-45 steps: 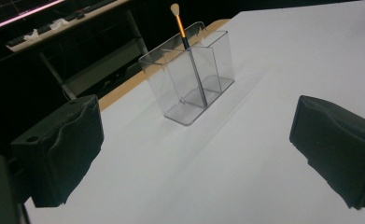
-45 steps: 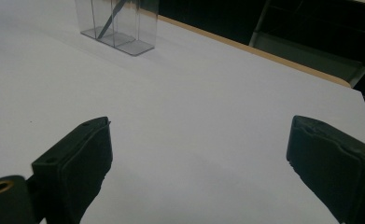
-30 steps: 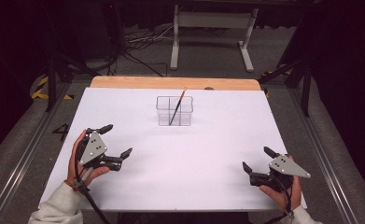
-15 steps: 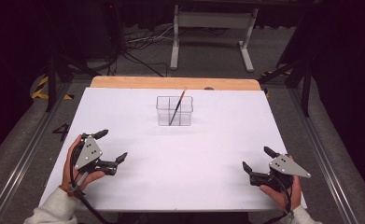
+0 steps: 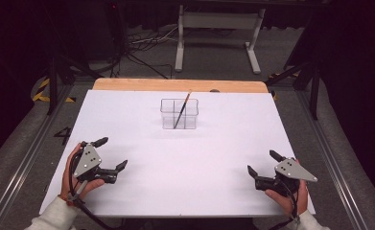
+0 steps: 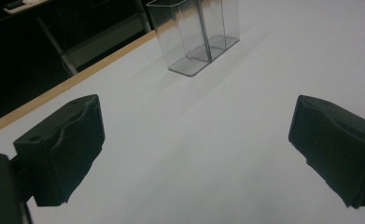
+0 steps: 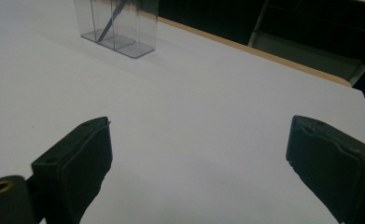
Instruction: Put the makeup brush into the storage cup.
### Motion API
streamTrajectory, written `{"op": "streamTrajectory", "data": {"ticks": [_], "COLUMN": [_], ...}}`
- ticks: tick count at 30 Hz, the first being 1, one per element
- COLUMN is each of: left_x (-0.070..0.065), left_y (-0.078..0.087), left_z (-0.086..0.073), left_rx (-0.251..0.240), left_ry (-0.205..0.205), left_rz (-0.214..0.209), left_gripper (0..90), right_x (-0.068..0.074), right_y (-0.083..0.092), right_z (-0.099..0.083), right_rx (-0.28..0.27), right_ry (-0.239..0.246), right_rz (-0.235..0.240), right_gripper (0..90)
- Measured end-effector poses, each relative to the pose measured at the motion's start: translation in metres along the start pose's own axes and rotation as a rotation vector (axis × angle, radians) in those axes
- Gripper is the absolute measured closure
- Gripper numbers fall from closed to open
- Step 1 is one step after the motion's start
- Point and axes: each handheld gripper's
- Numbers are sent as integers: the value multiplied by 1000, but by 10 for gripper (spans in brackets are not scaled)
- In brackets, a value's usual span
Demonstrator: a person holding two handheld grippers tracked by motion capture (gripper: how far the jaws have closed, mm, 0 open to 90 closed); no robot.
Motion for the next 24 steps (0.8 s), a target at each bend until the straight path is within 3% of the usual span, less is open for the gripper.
{"op": "streamTrajectory", "data": {"ticks": [3,16,20,24], "left_x": [0,4,6,3], "left_y": [3,15,21,26], "left_z": [-5,-24,-29,-33], "left_rx": [4,35,33,38], "left_ry": [26,71,97,101], "left_rz": [0,4,3,-6], "left_gripper": [44,46,46,54], "right_x": [-1,-2,0,-2], "right_y": [-2,0,2,6], "right_z": [1,0,-5,-1], "right_rx": [-1,-7,20,-3], "right_ry": [-4,-14,-10,-14], "right_rz": [4,7,5,-4], "right_gripper": [77,77,78,78]}}
Point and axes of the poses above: each handheld gripper's, and its own axes: y roughly backward along the jaws, z roughly out of its top, x roughly to its left, and after that the axes turned 14 degrees about z, right-handed
